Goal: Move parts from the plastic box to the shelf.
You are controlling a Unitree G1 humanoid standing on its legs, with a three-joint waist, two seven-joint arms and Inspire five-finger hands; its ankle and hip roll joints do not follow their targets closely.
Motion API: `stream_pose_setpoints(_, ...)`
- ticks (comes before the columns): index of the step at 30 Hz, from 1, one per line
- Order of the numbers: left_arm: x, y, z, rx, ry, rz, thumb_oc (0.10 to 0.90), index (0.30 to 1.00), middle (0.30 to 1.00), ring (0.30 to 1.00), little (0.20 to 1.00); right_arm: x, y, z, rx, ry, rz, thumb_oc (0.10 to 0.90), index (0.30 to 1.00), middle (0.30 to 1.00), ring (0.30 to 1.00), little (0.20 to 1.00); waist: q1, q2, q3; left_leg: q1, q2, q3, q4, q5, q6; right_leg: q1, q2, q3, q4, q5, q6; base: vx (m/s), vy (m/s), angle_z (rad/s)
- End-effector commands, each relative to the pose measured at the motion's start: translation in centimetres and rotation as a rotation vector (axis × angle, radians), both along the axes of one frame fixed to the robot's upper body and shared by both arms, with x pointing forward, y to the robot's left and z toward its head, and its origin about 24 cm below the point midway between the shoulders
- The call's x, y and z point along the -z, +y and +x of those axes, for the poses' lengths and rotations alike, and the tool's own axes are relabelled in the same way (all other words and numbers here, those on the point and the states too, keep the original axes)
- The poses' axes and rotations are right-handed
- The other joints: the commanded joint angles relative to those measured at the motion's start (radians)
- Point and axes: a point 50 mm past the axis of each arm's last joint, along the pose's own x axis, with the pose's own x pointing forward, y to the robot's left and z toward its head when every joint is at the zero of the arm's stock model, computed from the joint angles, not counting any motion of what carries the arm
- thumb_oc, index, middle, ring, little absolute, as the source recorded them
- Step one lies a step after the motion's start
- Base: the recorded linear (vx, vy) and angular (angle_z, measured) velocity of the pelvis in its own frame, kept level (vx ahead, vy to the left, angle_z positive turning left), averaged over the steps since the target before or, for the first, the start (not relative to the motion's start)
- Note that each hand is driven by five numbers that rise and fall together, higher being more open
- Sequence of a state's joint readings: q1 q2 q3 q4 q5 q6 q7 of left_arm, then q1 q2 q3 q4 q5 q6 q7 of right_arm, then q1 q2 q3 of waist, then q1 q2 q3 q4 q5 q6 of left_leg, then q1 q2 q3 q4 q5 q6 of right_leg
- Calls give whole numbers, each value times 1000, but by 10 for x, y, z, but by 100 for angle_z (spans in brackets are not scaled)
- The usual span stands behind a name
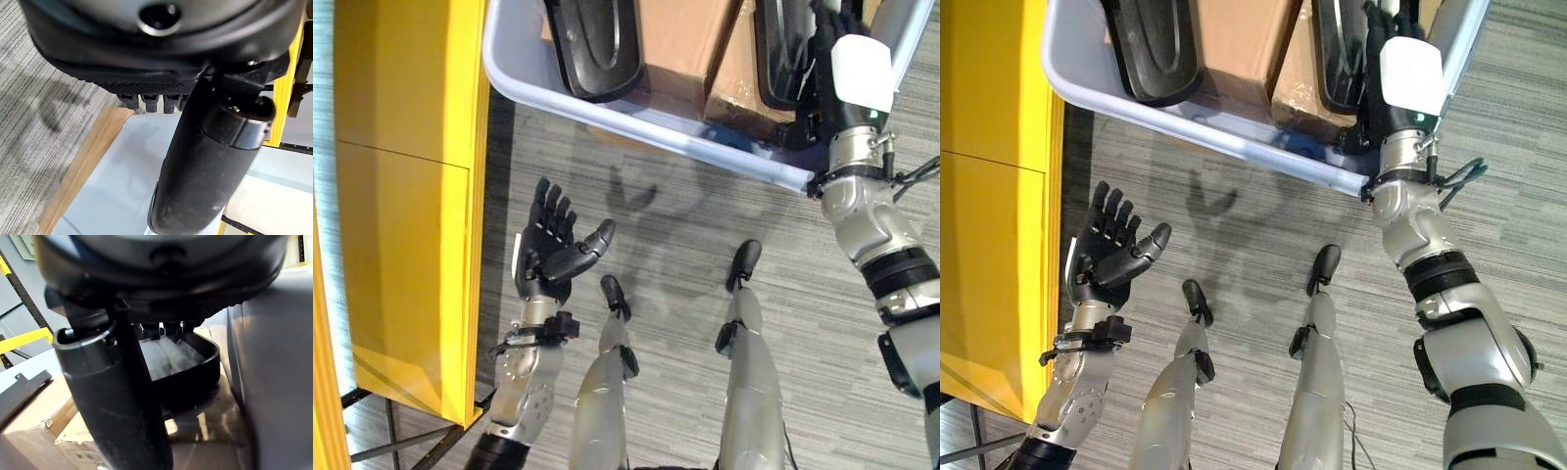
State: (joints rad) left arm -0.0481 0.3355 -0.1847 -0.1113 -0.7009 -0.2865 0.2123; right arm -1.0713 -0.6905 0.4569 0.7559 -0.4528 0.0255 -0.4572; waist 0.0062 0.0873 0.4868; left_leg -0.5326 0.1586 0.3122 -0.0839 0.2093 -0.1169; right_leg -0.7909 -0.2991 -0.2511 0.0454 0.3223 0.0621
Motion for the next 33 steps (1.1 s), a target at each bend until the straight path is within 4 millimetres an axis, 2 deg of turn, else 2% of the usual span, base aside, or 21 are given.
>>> stream_pose_setpoints(1,-40,-5,-10,22,-230,-25,900,1000,1000,1000,1000,23,-31,6,154,110,76,400,300,300,300,300,57,74,33,82,43,-46,-3,-74,-15,42,-26,42,115,-104,114,-4,0,11)
stream_pose_setpoints(8,-36,-11,-8,37,-211,-39,900,1000,1000,1000,1000,47,-32,5,145,144,179,400,300,300,300,300,54,72,33,96,41,-49,-3,-76,-14,63,-26,33,111,-101,115,-3,8,3)
stream_pose_setpoints(10,-36,-16,-6,52,-206,-36,900,1000,1000,1000,1000,63,-31,2,142,169,203,400,300,300,300,300,50,69,33,109,42,-51,-3,-77,-15,84,-26,27,102,-99,116,0,0,0)
stream_pose_setpoints(15,-35,-20,-4,65,-203,-37,900,1000,1000,1000,1000,77,-31,-1,146,194,206,400,300,300,300,300,48,66,33,123,43,-54,-3,-74,-15,104,-27,20,102,-100,116,-24,0,1)
stream_pose_setpoints(16,-36,-21,-4,67,-208,-38,900,1000,1000,1000,1000,79,-31,-1,146,195,208,400,300,300,300,300,47,62,33,107,42,-45,-3,-53,-8,95,-26,9,96,-79,102,-93,-12,5)
stream_pose_setpoints(19,-34,-24,-3,81,-197,-35,900,1000,1000,1000,1000,88,-36,-5,171,203,211,400,300,300,300,300,46,54,33,128,42,-55,-3,-53,-7,132,-29,0,83,-74,103,-59,-3,7)
stream_pose_setpoints(24,-33,-24,-3,88,-191,-32,900,1000,1000,1000,1000,90,-46,-10,203,173,258,400,300,300,300,300,44,47,33,157,40,-60,-3,-53,-9,186,-34,-20,65,-68,107,-25,6,8)
stream_pose_setpoints(30,-33,-21,-4,77,-188,-29,900,1000,1000,1000,1000,85,-57,-18,224,112,272,400,300,300,300,300,41,32,33,197,38,-71,-3,-56,-14,257,-36,-41,41,-60,113,-15,16,10)
stream_pose_setpoints(33,-35,-15,-5,59,-199,-21,900,1000,1000,1000,1000,72,-65,-26,231,41,235,400,300,300,300,300,36,10,33,251,38,-80,-3,-62,-12,333,-35,-54,29,-60,116,1,9,5)
